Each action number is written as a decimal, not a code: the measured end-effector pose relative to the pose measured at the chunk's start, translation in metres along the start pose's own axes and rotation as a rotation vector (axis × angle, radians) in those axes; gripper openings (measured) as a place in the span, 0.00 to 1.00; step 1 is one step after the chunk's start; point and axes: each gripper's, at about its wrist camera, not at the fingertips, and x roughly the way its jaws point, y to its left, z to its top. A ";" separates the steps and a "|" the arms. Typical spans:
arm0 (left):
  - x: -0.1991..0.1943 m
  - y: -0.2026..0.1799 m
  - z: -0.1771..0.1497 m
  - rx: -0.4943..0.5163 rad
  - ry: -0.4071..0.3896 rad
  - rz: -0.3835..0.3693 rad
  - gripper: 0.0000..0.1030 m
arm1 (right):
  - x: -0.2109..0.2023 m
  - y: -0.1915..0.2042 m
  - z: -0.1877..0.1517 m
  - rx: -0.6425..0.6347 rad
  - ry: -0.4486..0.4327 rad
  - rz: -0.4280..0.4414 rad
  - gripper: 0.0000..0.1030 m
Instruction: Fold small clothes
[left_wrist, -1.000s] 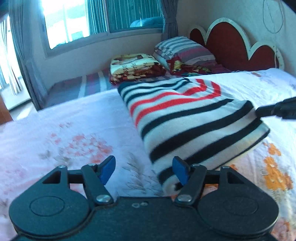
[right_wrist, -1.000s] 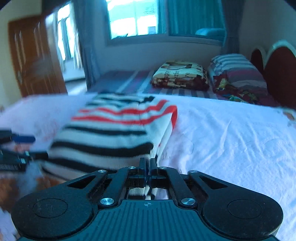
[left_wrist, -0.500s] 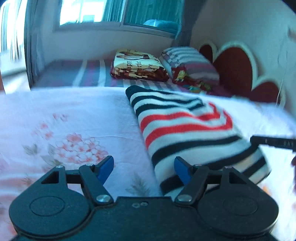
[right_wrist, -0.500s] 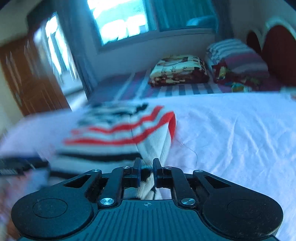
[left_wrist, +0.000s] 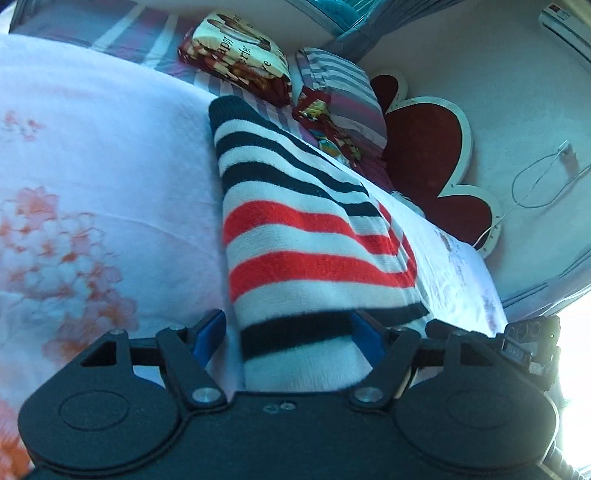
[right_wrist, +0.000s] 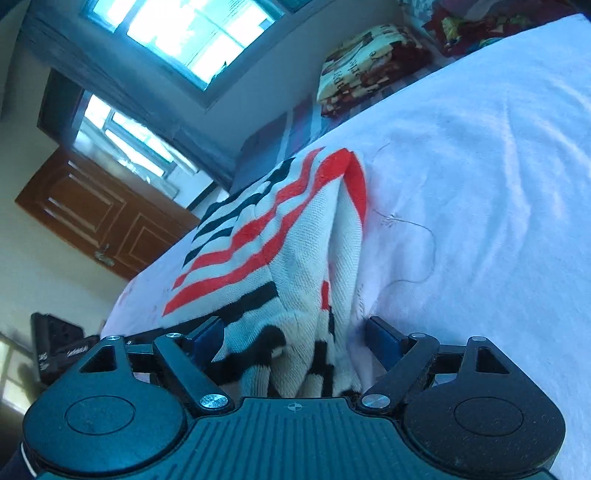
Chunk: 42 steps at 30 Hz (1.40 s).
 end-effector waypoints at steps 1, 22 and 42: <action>0.004 0.000 0.002 0.001 -0.001 -0.006 0.72 | 0.002 0.002 0.002 -0.015 0.011 -0.001 0.81; -0.031 -0.072 -0.014 0.376 -0.131 0.136 0.42 | 0.032 0.129 -0.040 -0.484 -0.083 -0.272 0.32; -0.214 0.055 -0.061 0.267 -0.114 0.309 0.43 | 0.180 0.323 -0.198 -0.563 0.054 -0.080 0.32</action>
